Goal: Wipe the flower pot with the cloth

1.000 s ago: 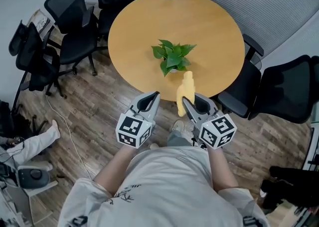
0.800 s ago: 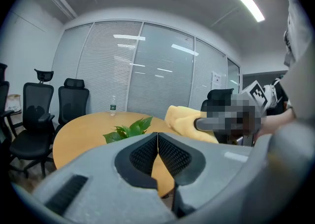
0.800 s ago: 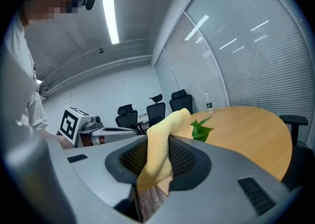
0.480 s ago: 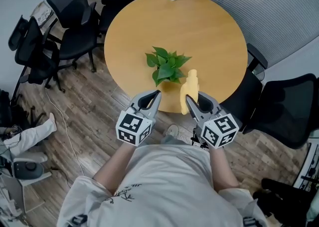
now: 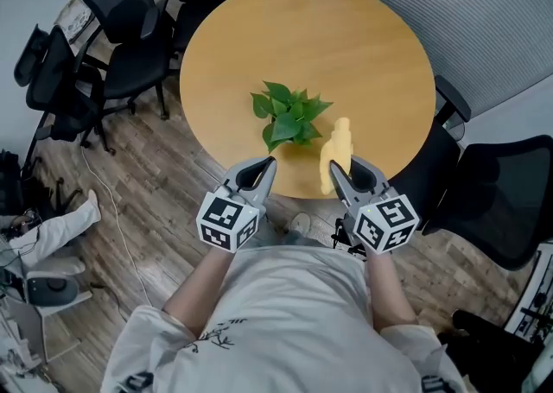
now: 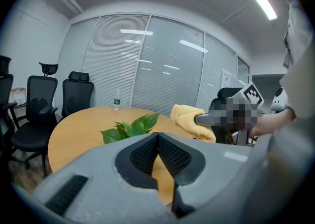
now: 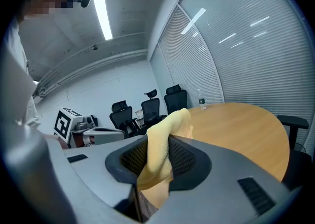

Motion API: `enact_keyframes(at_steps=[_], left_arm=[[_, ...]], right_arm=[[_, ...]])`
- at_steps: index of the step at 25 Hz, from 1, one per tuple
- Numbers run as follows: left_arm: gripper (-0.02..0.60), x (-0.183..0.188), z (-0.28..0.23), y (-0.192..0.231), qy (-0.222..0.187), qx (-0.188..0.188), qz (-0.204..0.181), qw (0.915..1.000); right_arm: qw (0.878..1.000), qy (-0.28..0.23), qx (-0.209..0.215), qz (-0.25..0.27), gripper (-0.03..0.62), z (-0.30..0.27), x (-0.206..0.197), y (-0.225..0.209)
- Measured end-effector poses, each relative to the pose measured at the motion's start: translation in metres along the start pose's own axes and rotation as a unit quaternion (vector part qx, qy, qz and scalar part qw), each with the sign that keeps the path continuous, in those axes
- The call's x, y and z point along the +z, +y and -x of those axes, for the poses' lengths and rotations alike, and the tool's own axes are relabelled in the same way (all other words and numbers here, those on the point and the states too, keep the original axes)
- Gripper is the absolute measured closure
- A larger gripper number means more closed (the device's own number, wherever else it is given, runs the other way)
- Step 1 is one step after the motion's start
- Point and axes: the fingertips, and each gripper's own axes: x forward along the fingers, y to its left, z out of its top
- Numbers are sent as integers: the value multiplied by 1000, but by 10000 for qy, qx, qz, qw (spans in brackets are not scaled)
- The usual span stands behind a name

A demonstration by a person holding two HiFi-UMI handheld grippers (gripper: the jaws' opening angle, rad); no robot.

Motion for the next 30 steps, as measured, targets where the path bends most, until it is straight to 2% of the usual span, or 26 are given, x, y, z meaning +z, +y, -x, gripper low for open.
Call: enact_keyframes(at_steps=[12,19,23,27,30], left_arm=[[571,-15,4,56,250,8,12,9997],[569,-39,-14,77,378,-347,-86,9986],[562,-57,-27,88,469,-512,100,9975],[426,-72,-45,96,508,-707,132,9961],[338,-84,-58,94,592,-944,-61,9938]], right_arm=[[9970,310,-671,-217,494,-13,-19,-15],[9934,580,-962,-242,494,-31,-42,-41],[9922,717,-999,-224,494,-42,-56,-51],[9911,853,-1010,-143,494,-57,-69,-65],[9905,946,-990,-77,494,-68,-78,-74]])
